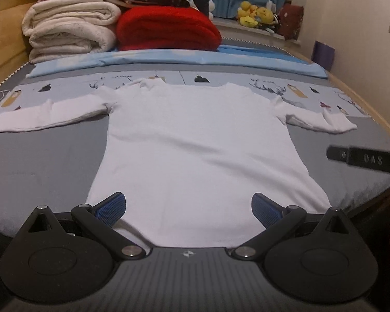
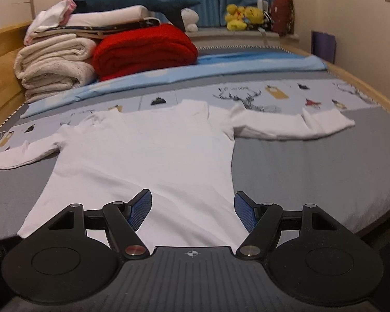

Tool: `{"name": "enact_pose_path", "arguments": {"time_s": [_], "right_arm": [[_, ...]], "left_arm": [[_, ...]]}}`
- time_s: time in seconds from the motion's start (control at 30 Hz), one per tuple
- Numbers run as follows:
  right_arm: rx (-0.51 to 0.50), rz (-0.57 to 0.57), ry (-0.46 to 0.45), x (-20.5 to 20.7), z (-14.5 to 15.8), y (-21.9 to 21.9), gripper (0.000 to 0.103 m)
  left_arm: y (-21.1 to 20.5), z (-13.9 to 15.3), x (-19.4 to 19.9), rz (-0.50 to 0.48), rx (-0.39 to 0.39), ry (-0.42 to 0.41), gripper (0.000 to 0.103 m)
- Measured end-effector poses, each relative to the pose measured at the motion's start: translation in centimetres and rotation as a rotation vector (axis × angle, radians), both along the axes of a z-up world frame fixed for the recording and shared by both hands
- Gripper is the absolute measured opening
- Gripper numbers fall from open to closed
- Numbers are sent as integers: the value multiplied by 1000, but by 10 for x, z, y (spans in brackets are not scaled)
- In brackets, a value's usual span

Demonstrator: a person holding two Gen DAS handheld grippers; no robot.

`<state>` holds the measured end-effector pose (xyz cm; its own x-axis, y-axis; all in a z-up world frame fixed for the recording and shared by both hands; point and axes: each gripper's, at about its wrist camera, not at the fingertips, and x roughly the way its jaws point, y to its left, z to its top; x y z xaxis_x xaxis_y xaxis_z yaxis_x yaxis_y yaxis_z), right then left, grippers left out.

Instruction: Fold small clothes

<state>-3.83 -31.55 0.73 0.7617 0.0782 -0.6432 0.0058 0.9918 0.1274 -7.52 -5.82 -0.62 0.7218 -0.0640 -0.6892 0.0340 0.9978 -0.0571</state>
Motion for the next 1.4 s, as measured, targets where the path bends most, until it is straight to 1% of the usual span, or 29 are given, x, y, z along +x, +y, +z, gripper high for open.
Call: {"name": "enact_pose_path", "arguments": {"time_s": [0.07,0.17,0.23,0.33,0.4,0.43,0.47,0.57,0.6,0.63,0.67,0.7,0.73,0.77,0.83,0.93,0.97,1.0,1.03,1.1,1.13,1.17,1.2,1.23,1.27,1.3,1.33,1.37,1.4], "right_arm": [[11,-10,29,6,-5,0,69],[15,-38,87,20,-17,-2,55],[13,-68,139,34,-28,-6,51],[19,-133,231,52,-51,-16,51],[23,-180,287,60,-66,-24,51],[23,-197,317,64,-72,-26,51],[24,-213,346,67,-80,-29,51],[36,-249,403,72,-97,-35,51],[41,-253,417,73,-102,-37,49],[37,-257,426,73,-105,-37,46],[29,-262,427,73,-106,-38,38],[18,-262,423,73,-107,-39,25],[12,-254,417,72,-106,-39,15],[20,-245,415,74,-106,-39,8],[32,-248,407,75,-105,-44,6],[6,-300,393,76,-104,-59,6],[11,-324,392,78,-104,-65,6],[16,-331,394,78,-105,-69,6],[26,-321,401,78,-106,-70,6],[38,-290,419,77,-109,-67,9],[20,-276,420,76,-111,-64,9],[-8,-267,420,77,-110,-61,9],[-33,-261,423,76,-110,-59,12],[-56,-258,428,76,-108,-57,14],[-79,-254,437,74,-107,-55,18],[-103,-254,445,72,-106,-54,18],[-132,-262,441,70,-103,-53,19],[-135,-267,409,69,-98,-52,23],[-110,-253,358,67,-91,-51,23]], "left_arm": [[6,-3,7,21,12,8,103],[23,-11,22,47,2,48,103],[37,-18,39,77,29,85,103],[61,-37,68,89,39,143,99],[78,-51,87,121,67,163,91],[88,-58,95,146,75,179,85],[98,-66,102,173,67,203,82],[122,-87,106,254,17,293,70],[127,-92,106,273,-4,331,61],[131,-96,105,284,-29,366,57],[132,-96,103,293,-42,373,53],[132,-95,101,288,-37,366,38],[130,-93,101,271,-39,374,16],[130,-91,99,260,-61,381,9],[126,-89,91,253,-86,385,7],[111,-81,78,199,-106,392,6],[109,-80,75,178,-91,393,6],[106,-79,73,171,-50,400,7],[108,-80,71,186,-25,404,7],[119,-83,71,226,-29,427,7],[120,-81,72,224,-23,435,7],[119,-80,72,217,7,436,7],[116,-77,72,214,58,430,8],[112,-75,71,212,107,423,12],[109,-72,69,206,145,417,12],[105,-70,66,202,168,407,14],[103,-64,64,197,184,377,15],[99,-55,62,181,182,325,16],[93,-49,58,155,167,281,26]]}}
